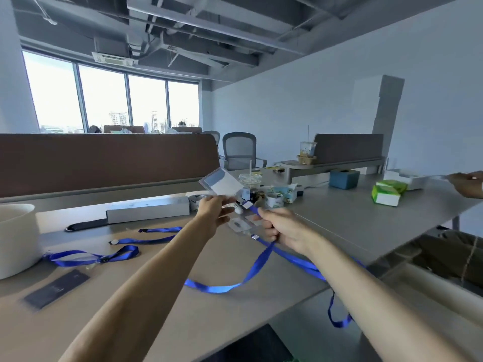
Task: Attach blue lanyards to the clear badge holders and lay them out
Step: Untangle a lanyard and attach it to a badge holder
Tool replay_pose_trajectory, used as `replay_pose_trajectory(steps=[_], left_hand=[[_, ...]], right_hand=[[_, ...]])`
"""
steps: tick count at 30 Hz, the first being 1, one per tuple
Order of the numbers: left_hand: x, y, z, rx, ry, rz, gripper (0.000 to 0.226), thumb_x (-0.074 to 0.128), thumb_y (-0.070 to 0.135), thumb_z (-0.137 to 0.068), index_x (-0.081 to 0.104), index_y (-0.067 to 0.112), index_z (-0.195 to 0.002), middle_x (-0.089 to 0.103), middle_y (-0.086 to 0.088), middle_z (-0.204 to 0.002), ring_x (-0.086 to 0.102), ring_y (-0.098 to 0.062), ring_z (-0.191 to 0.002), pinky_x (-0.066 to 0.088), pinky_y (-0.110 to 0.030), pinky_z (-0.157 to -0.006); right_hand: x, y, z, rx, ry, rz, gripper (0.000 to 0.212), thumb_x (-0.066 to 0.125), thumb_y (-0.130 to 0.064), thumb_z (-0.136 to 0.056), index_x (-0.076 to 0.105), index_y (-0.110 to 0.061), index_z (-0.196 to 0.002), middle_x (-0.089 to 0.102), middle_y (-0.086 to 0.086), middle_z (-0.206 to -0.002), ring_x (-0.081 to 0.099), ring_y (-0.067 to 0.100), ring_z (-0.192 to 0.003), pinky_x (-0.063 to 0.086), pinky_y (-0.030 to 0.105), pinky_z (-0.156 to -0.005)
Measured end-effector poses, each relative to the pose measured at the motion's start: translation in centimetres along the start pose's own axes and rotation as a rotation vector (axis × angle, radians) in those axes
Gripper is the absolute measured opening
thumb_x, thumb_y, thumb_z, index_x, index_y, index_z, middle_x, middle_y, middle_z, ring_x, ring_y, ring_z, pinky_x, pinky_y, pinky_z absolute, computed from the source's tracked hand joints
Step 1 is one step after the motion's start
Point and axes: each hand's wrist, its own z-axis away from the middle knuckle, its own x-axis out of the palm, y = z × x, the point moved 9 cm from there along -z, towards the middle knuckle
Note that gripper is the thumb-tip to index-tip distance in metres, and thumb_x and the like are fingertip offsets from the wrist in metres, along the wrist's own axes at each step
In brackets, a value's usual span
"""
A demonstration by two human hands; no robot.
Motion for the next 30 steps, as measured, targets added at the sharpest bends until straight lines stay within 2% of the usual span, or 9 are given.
replay_pose_trajectory(steps=[4, 7, 10, 13, 15, 18, 21, 26, 30], left_hand=[[-0.4, 0.4, -0.4, 0.014, 0.069, -0.051, 0.019, 0.044, 0.014, -0.096, 0.058, 0.014, -0.110, 0.070, 0.006, -0.084, 0.055, -0.010, -0.059, 0.036, -0.023, -0.055], [-2.0, -0.3, -1.5, 0.043, 0.172, -0.126, 0.016, 0.046, 0.010, -0.095, 0.057, 0.017, -0.085, 0.068, 0.005, -0.077, 0.047, -0.011, -0.058, 0.032, -0.024, -0.052], [-3.6, -1.9, -3.4, 0.103, 0.247, -0.388, 0.023, 0.051, 0.010, -0.090, 0.066, 0.017, -0.074, 0.072, -0.008, -0.091, 0.039, -0.013, -0.057, 0.042, -0.031, -0.058], [-5.7, -5.7, -6.1, 0.042, 0.304, -0.512, 0.018, 0.051, 0.010, -0.088, 0.069, 0.009, -0.086, 0.072, -0.012, -0.099, 0.055, -0.022, -0.075, 0.045, -0.029, -0.071], [-7.1, -7.6, -7.5, 0.005, 0.350, -0.644, 0.018, 0.049, 0.016, -0.087, 0.053, 0.009, -0.103, 0.069, -0.012, -0.104, 0.061, -0.032, -0.097, 0.048, -0.037, -0.087], [-8.0, -9.2, -8.6, -0.018, 0.374, -0.985, 0.050, 0.049, 0.027, -0.090, 0.031, 0.003, -0.130, 0.061, -0.017, -0.118, 0.056, -0.034, -0.113, 0.038, -0.043, -0.101], [-7.5, -7.8, -8.9, 0.172, 0.425, -1.326, 0.045, 0.052, 0.041, -0.085, 0.042, 0.009, -0.115, 0.059, -0.012, -0.116, 0.051, -0.030, -0.113, 0.031, -0.044, -0.098], [-2.6, -10.5, -10.1, 0.286, 0.018, -1.489, 0.040, 0.036, 0.042, -0.094, 0.055, 0.026, -0.126, 0.046, -0.001, -0.141, 0.039, -0.022, -0.130, 0.024, -0.040, -0.104], [-1.6, -11.6, -10.5, 0.261, -0.030, -1.459, 0.045, 0.032, 0.041, -0.097, 0.045, 0.025, -0.137, 0.037, 0.000, -0.149, 0.029, -0.023, -0.138, 0.022, -0.040, -0.110]], right_hand=[[-1.2, -3.1, 3.5, 0.001, -0.052, 0.094, 0.029, 0.038, -0.026, -0.106, 0.054, -0.008, -0.089, 0.030, -0.008, -0.051, 0.026, 0.006, -0.041, 0.026, 0.021, -0.042], [-1.9, -4.1, 4.4, -0.045, -0.054, 0.189, 0.029, 0.036, -0.022, -0.106, 0.056, -0.008, -0.091, 0.034, -0.006, -0.056, 0.031, 0.008, -0.047, 0.029, 0.023, -0.048], [-3.2, -2.7, 2.7, -0.100, 0.097, 0.415, 0.031, 0.035, -0.017, -0.105, 0.062, -0.014, -0.088, 0.041, -0.002, -0.062, 0.040, 0.010, -0.053, 0.035, 0.022, -0.050], [-3.3, 1.2, -0.4, -0.042, 0.136, 0.424, 0.031, 0.038, -0.017, -0.102, 0.065, -0.015, -0.086, 0.044, -0.001, -0.061, 0.043, 0.010, -0.049, 0.036, 0.022, -0.047], [-2.8, 4.1, -2.2, 0.027, 0.112, 0.338, 0.029, 0.038, -0.017, -0.101, 0.065, -0.010, -0.093, 0.038, -0.004, -0.061, 0.036, 0.007, -0.043, 0.031, 0.021, -0.043], [-2.1, 7.6, -4.2, 0.124, 0.087, 0.284, 0.026, 0.038, -0.020, -0.102, 0.061, -0.011, -0.093, 0.035, -0.005, -0.061, 0.026, 0.005, -0.038, 0.023, 0.018, -0.037], [-1.9, 9.7, -5.6, 0.152, 0.086, 0.307, 0.024, 0.041, -0.020, -0.101, 0.062, -0.012, -0.091, 0.038, -0.006, -0.060, 0.026, 0.004, -0.035, 0.022, 0.018, -0.036], [-2.5, 11.6, -6.3, 0.180, 0.122, 0.260, 0.024, 0.046, -0.024, -0.100, 0.066, -0.010, -0.096, 0.041, -0.005, -0.063, 0.028, 0.004, -0.038, 0.022, 0.019, -0.036], [-3.3, 11.2, -5.0, 0.162, 0.157, 0.187, 0.023, 0.051, -0.022, -0.099, 0.068, -0.007, -0.096, 0.039, -0.007, -0.057, 0.031, 0.006, -0.041, 0.023, 0.019, -0.037]])
